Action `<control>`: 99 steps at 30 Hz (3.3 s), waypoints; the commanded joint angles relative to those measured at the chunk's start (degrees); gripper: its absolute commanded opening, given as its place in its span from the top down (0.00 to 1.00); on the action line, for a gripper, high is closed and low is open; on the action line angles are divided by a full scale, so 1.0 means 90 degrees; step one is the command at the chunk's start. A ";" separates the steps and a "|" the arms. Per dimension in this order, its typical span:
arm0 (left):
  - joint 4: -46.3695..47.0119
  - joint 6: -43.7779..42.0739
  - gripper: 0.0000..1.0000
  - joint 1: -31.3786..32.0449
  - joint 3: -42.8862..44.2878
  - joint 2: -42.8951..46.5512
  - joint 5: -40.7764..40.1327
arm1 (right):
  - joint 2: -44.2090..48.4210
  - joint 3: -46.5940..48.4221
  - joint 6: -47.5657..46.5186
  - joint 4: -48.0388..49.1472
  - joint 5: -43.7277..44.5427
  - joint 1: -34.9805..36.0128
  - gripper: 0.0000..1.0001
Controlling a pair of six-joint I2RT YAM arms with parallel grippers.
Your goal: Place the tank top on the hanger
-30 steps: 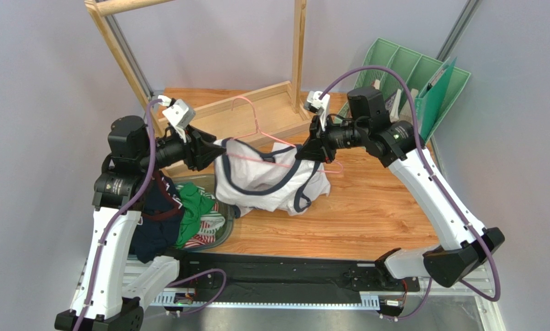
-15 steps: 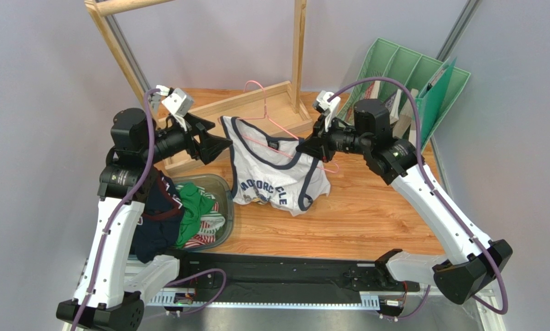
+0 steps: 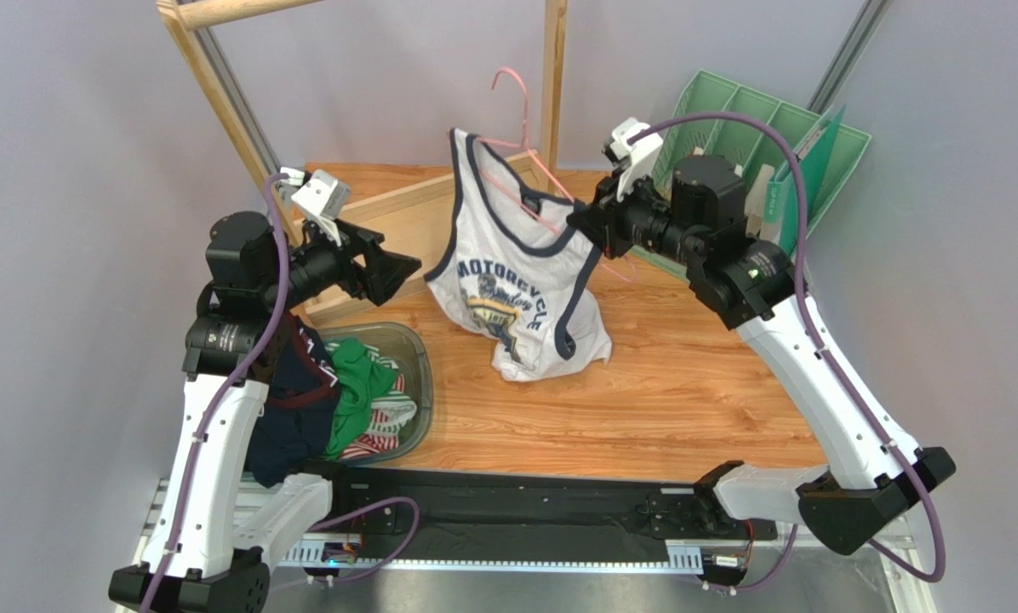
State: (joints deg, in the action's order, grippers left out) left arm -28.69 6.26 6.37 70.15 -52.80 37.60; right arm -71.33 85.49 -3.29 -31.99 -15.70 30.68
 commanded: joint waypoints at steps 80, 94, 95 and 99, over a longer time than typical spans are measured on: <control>-0.0836 -0.0198 0.14 -0.0112 -0.1388 0.1120 -0.0731 | -0.4858 0.6077 0.2524 0.1444 -0.1312 -0.1201 1.00; -0.0855 -0.0237 0.14 -0.0112 -0.1388 0.1091 -0.0711 | -0.5531 0.6594 0.3324 0.1592 -0.1624 -0.1426 1.00; -0.0855 -0.0227 0.14 -0.0112 -0.1408 0.1100 -0.0702 | -0.5628 0.6614 0.3363 0.1591 -0.1692 -0.1455 1.00; -0.0855 -0.0227 0.14 -0.0112 -0.1447 0.1110 -0.0672 | -0.5892 0.6935 0.3481 0.1358 -0.1819 -0.1533 1.00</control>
State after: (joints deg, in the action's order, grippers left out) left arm -37.47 4.03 5.74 57.32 -43.13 30.59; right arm -122.08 144.46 25.91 -22.79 -29.95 17.47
